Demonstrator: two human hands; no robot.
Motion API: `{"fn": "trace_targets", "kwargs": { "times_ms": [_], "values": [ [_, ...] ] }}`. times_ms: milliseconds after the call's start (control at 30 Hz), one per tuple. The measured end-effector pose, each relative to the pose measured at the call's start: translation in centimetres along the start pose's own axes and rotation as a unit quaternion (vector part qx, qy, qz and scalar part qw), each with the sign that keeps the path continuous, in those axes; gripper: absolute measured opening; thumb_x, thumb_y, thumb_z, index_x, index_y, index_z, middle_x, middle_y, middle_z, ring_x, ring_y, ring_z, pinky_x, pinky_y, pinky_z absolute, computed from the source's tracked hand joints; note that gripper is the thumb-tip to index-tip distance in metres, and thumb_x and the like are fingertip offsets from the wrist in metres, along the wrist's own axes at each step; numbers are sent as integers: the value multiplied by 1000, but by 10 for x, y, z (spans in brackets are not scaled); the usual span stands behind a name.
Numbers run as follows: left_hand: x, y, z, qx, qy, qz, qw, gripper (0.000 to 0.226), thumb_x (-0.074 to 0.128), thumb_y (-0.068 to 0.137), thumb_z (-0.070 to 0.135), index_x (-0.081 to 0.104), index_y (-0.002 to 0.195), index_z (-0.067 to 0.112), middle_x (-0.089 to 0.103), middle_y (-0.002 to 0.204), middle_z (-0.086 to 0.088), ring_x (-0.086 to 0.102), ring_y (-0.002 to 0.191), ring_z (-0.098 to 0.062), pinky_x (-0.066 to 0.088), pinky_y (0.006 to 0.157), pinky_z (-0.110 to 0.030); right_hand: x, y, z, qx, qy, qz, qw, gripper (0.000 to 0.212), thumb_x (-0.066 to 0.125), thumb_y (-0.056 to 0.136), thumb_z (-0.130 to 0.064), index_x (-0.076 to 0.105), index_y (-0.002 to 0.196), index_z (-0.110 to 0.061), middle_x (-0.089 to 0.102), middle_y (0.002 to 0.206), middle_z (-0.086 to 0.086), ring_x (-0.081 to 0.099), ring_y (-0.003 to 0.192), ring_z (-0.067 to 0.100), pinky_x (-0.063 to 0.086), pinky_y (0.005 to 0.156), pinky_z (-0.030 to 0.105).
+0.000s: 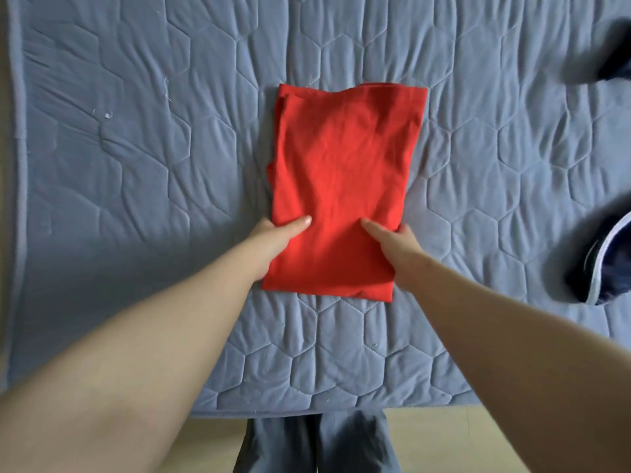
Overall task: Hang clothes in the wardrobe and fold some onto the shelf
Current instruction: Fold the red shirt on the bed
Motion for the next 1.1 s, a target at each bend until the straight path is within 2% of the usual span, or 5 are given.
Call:
{"fn": "trace_targets", "kwargs": {
  "times_ms": [200,400,600,700,1100],
  "values": [
    [7,-20,-64,-36,-3,-57,998,30,74,76,34,62,99,18,68,107,-8,63,96,-20,48,87,-29,-3,-23,45,34,0,-29,999,28,66,85,-19,60,111,-11,65,106,10,60,81,17,49,81,30],
    [2,-50,-120,-119,186,-100,970,62,82,66,20,53,118,5,58,118,-5,54,106,-20,40,89,-26,-21,-74,104,126,-92,-81,984,25,70,79,-6,61,102,-10,61,75,0,56,63,10,43,39,13],
    [6,-33,-47,-66,-156,-85,982,32,72,78,18,64,105,5,72,72,-8,69,59,-18,56,57,-29,-18,-46,43,9,83,-12,996,24,69,80,-11,56,101,-11,60,75,2,58,46,4,42,37,12],
    [13,-30,-19,-79,-148,-124,978,19,68,82,24,66,93,10,70,62,-6,68,52,-18,55,47,-30,-8,-35,18,27,98,-26,995,21,73,78,-20,62,95,-13,67,69,2,63,54,11,57,58,26],
    [-48,-100,111,205,-202,-8,958,15,77,73,19,67,84,18,71,69,10,68,68,-4,51,58,-16,-26,-97,-104,-104,226,-15,968,8,66,81,-21,62,73,-22,62,49,-15,55,44,-1,41,48,15]
  ]
}}
Point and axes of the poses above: each hand's wrist, its own y-axis towards the middle knuckle, its own x-axis out of the palm, z = x × y, the point moved 6 cm from there along y, towards the middle knuckle
